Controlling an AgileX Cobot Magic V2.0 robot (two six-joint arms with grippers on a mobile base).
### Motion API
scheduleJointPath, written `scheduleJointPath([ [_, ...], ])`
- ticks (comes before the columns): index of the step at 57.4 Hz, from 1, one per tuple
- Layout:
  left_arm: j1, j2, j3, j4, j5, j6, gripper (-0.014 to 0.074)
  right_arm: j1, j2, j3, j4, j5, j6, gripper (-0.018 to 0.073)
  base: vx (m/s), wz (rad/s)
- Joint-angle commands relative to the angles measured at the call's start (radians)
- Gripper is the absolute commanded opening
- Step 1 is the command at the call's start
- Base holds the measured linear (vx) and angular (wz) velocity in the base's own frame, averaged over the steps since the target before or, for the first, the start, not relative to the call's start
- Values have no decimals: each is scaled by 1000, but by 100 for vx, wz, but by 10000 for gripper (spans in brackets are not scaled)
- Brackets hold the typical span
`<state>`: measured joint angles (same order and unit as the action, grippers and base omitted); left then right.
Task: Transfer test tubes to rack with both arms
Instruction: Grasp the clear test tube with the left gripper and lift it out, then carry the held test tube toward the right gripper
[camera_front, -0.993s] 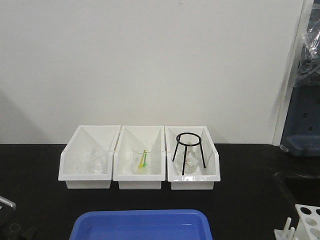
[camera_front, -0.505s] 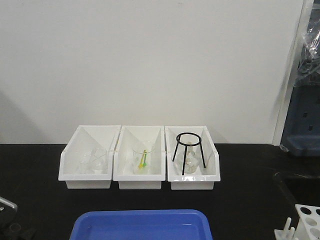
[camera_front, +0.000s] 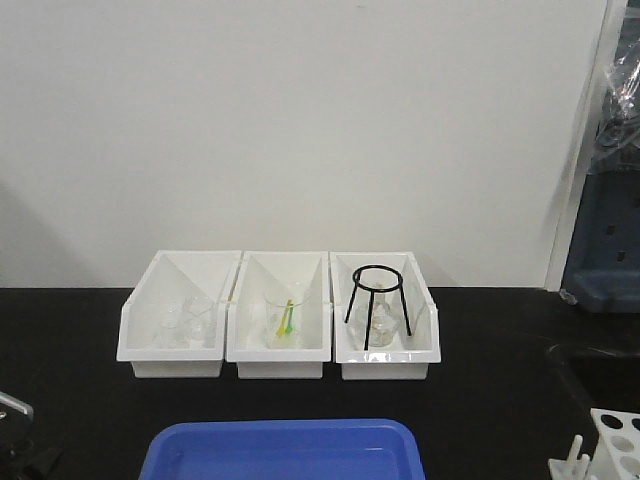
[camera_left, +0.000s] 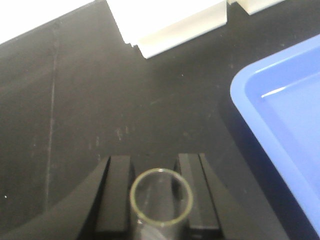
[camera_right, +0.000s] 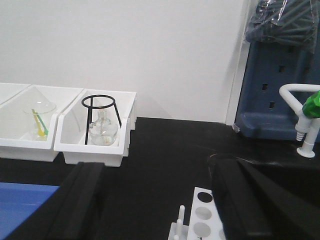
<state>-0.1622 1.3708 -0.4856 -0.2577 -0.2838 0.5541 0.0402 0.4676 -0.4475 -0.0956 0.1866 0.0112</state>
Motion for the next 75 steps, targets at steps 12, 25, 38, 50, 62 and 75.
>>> scheduleJointPath([
  [12,-5,-62,-32,-7,-100,-12,-6,1,12,-32,-12,-83,-3,512,0,0],
  [25,-5,-153,-32,-7,-100,-14,-6,1,12,-32,-11,-107,-3,512,0,0],
  [38,-5,-212,-89,-45,-92,-15,-6,1,12,-32,-3,-142,0,512,0,0],
  [50,-5,-215,-211,-60,-40,-19,-6,1,14,-32,-3,-85,0,512,0,0],
  [62,-5,-215,-317,-60,44,-148,-6,1,63,-32,20,-51,0,512,0,0],
  [75,-68,-200,-408,-60,104,-425,-6,5,202,-71,147,45,-68,512,0,0],
])
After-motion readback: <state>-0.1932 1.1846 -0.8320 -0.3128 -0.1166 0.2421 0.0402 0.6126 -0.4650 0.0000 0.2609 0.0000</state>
